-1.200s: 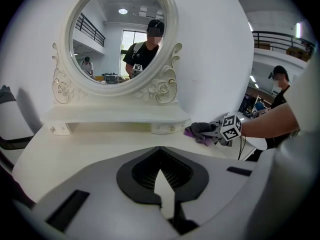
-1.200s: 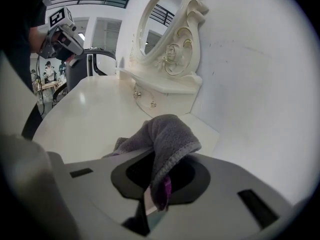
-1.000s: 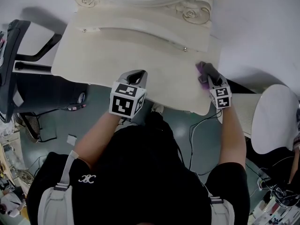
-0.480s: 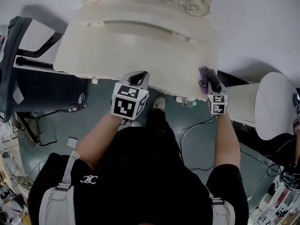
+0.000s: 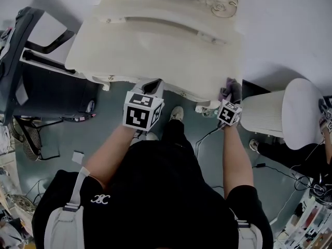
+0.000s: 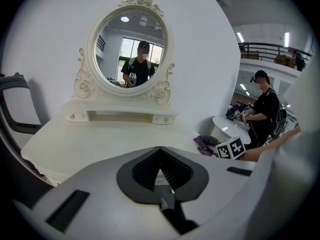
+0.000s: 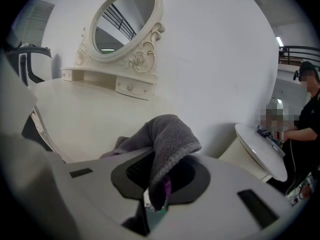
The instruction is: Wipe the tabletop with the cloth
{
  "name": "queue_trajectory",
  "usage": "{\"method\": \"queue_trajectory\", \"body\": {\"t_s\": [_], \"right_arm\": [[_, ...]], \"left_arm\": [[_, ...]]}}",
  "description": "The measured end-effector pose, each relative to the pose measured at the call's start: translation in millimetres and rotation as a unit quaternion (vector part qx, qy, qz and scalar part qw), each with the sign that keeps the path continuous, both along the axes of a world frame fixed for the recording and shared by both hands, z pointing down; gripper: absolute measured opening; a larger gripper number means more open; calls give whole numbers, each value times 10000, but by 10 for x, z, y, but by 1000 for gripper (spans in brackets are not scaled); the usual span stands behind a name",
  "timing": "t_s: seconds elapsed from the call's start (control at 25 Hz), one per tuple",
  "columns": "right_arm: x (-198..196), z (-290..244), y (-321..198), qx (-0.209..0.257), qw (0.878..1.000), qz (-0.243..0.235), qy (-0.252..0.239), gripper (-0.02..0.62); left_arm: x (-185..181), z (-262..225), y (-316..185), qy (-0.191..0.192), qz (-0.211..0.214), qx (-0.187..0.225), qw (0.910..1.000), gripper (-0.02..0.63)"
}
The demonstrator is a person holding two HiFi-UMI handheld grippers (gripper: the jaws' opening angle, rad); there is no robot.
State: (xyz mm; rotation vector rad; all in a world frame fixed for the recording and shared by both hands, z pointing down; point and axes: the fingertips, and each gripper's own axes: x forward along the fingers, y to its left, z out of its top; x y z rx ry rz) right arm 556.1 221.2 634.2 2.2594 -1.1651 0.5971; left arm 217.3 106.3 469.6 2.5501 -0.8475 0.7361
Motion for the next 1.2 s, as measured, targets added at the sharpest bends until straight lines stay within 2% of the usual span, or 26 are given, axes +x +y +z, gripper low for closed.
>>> {"method": "queue_trajectory", "body": {"t_s": [0.16, 0.32, 0.52, 0.64, 0.88, 1.04, 1.2], "right_arm": [[-262, 7, -23, 47, 9997, 219, -58, 54], [-402, -11, -96, 16, 9997, 233, -11, 55], [-544, -32, -125, -123, 9988, 461, -65, 55], [-631, -37, -166, -121, 9985, 536, -26, 55], [-990, -45, -412, -52, 9992, 316, -231, 55], [-1253, -23, -538, -86, 9989, 286, -353, 55], [-1544, -58, -761, -89, 9978, 461, -478, 55]], "left_arm": [[-199, -26, 56, 64, -106, 3, 9999, 0], [-405, 19, 44, 50, -243, -84, 9997, 0], [-474, 71, -41, 22, -338, -202, 9992, -1], [-413, 90, -167, -13, -300, -180, 9994, -1], [-339, 118, -540, -94, -308, -63, 9995, -1], [-488, 189, -635, -102, -307, -146, 9994, -1], [-771, 190, -818, -141, -79, -120, 9998, -2]]}}
